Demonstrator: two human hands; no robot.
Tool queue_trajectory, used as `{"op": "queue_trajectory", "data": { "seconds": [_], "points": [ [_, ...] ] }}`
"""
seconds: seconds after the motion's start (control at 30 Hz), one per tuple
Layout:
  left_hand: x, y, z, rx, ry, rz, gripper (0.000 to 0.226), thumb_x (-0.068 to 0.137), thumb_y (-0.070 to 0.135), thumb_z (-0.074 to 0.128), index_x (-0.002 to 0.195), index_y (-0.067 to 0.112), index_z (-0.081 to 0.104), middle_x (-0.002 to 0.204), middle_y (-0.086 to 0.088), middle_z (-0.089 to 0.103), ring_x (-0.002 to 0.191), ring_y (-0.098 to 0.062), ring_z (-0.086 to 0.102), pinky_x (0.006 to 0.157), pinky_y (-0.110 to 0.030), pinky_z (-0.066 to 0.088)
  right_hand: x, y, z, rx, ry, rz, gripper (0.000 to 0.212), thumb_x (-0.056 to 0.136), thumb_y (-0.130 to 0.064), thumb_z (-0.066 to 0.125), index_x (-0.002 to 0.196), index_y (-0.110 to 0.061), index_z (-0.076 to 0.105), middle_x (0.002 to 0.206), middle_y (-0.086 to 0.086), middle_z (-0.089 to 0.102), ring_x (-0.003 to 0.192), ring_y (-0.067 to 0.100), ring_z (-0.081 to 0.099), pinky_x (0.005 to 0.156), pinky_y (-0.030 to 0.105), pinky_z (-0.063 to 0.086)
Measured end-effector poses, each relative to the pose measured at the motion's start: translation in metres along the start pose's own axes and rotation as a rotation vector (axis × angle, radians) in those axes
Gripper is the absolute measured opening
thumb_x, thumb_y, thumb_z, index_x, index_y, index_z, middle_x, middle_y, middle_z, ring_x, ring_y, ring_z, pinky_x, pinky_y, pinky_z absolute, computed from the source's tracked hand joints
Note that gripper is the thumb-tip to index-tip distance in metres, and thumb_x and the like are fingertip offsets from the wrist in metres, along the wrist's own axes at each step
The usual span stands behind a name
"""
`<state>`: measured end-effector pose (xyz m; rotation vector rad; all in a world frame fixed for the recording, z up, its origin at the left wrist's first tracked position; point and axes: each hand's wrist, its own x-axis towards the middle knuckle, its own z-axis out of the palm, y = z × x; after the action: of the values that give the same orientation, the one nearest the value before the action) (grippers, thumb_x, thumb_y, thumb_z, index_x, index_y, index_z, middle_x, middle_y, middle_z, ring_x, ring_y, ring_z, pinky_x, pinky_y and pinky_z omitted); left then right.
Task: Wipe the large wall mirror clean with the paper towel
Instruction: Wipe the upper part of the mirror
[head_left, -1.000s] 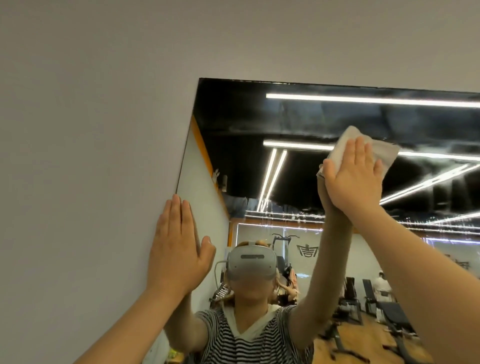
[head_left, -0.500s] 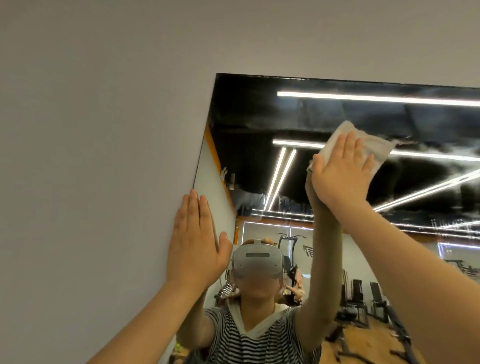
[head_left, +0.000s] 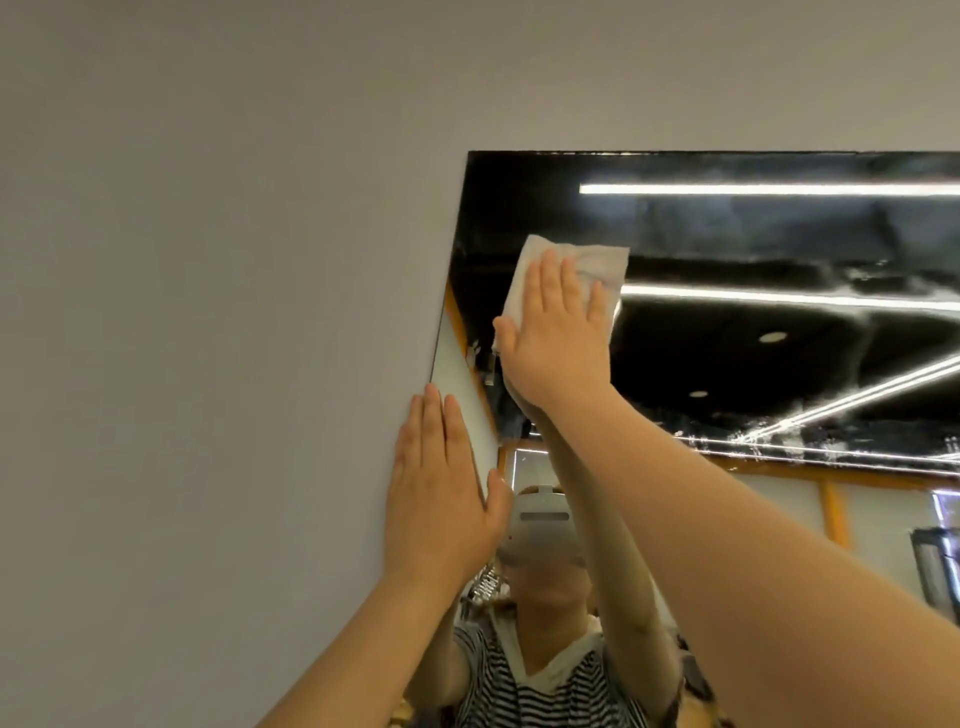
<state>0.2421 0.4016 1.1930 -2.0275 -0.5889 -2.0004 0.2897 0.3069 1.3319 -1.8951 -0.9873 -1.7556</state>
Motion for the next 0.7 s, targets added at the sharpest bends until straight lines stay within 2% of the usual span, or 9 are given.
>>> {"op": "queue_trajectory", "data": {
  "seconds": [0.17, 0.27, 0.37, 0.43, 0.5, 0.6, 0.7],
  "points": [
    [0.0, 0.001, 0.001, -0.007, 0.013, -0.032, 0.081, 0.089, 0.05, 0.027, 0.149, -0.003, 0.022, 0.156, -0.019, 0.025, 0.142, -0.024, 0.01, 0.112, -0.042, 0.005, 0.006, -0.019, 0.008, 0.019, -0.045, -0.115, 0.067, 0.103, -0.048, 0.018, 0.155, -0.011, -0.005, 0.163, 0.009, -0.008, 0.149, 0.026, -0.01, 0.117, 0.045, -0.009],
    [-0.001, 0.001, 0.001, -0.033, 0.019, -0.051, 0.085, 0.089, 0.056, 0.019, 0.151, -0.002, 0.016, 0.159, -0.018, 0.017, 0.144, -0.023, 0.003, 0.115, -0.04, 0.003, 0.005, -0.031, 0.011, 0.034, -0.082, -0.173, 0.067, 0.103, -0.048, 0.017, 0.154, -0.013, -0.007, 0.162, 0.008, -0.011, 0.149, 0.025, -0.012, 0.117, 0.045, -0.009],
    [0.0, 0.001, -0.002, -0.053, -0.018, -0.06, 0.091, 0.084, 0.061, 0.006, 0.152, 0.001, 0.005, 0.161, -0.014, 0.001, 0.144, -0.019, -0.011, 0.115, -0.034, -0.009, 0.004, -0.034, 0.011, 0.038, -0.094, -0.184, 0.067, 0.103, -0.048, 0.018, 0.154, -0.013, -0.008, 0.162, 0.008, -0.012, 0.149, 0.025, -0.013, 0.117, 0.045, -0.009],
    [0.0, -0.001, -0.003, -0.057, -0.032, -0.055, 0.092, 0.082, 0.061, 0.004, 0.153, 0.002, 0.0, 0.162, -0.013, -0.002, 0.143, -0.018, -0.016, 0.114, -0.032, -0.013, 0.002, -0.032, 0.01, 0.038, -0.103, -0.196, 0.068, 0.103, -0.049, 0.018, 0.154, -0.013, -0.008, 0.162, 0.007, -0.012, 0.149, 0.024, -0.013, 0.117, 0.044, -0.01],
    [0.001, -0.002, -0.003, -0.043, -0.039, -0.057, 0.092, 0.081, 0.059, 0.007, 0.153, 0.003, 0.001, 0.162, -0.014, -0.001, 0.143, -0.018, -0.015, 0.114, -0.032, -0.013, -0.001, -0.03, 0.008, 0.036, -0.108, -0.219, 0.068, 0.103, -0.049, 0.018, 0.154, -0.013, -0.008, 0.162, 0.007, -0.012, 0.149, 0.024, -0.013, 0.117, 0.044, -0.01],
    [0.001, -0.001, -0.004, -0.033, -0.035, -0.05, 0.09, 0.082, 0.056, 0.013, 0.152, -0.001, 0.01, 0.161, -0.017, 0.007, 0.147, -0.023, -0.003, 0.116, -0.035, -0.005, -0.008, -0.022, 0.006, 0.025, -0.122, -0.256, 0.068, 0.103, -0.049, 0.018, 0.154, -0.013, -0.008, 0.162, 0.007, -0.012, 0.149, 0.023, -0.013, 0.119, 0.043, -0.009],
    [0.001, 0.0, -0.007, -0.049, -0.059, -0.047, 0.093, 0.08, 0.058, 0.011, 0.153, 0.0, 0.007, 0.161, -0.016, 0.003, 0.147, -0.022, -0.007, 0.116, -0.034, -0.007, -0.013, -0.007, 0.001, 0.0, -0.148, -0.269, 0.068, 0.103, -0.049, 0.017, 0.154, -0.013, -0.009, 0.162, 0.006, -0.012, 0.149, 0.022, -0.013, 0.118, 0.042, -0.01]
  ]
}}
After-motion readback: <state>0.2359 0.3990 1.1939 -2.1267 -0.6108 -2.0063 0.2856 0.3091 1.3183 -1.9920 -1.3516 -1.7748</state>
